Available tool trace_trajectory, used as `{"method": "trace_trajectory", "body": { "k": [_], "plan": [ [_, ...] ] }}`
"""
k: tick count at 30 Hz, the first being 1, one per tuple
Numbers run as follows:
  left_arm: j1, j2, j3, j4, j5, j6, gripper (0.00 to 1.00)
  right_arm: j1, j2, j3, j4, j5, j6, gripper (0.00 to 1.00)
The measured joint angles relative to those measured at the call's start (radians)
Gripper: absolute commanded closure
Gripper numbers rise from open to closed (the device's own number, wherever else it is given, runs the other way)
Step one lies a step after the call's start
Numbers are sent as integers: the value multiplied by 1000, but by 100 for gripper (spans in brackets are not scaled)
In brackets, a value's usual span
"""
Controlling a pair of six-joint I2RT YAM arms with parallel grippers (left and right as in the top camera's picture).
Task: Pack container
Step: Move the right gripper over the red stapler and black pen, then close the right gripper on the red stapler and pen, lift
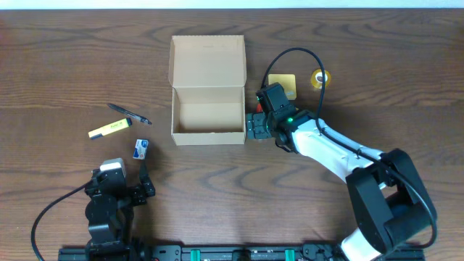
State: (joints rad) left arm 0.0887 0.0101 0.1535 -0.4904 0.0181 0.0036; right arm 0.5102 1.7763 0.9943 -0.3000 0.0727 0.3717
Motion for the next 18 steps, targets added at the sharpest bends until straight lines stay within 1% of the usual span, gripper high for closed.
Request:
{"method": "trace_trajectory", "body": {
  "k": [5,8,13,18],
  "plan": [
    [0,0,0,0,0,0,5,0,37,4,12,11,14,19],
    [0,0,0,0,0,0,5,0,55,4,23,13,22,23],
    [0,0,0,0,0,0,5,0,57,4,37,27,27,25],
    [0,0,0,0,0,0,5,0,63,4,41,34,30,30]
  ]
}}
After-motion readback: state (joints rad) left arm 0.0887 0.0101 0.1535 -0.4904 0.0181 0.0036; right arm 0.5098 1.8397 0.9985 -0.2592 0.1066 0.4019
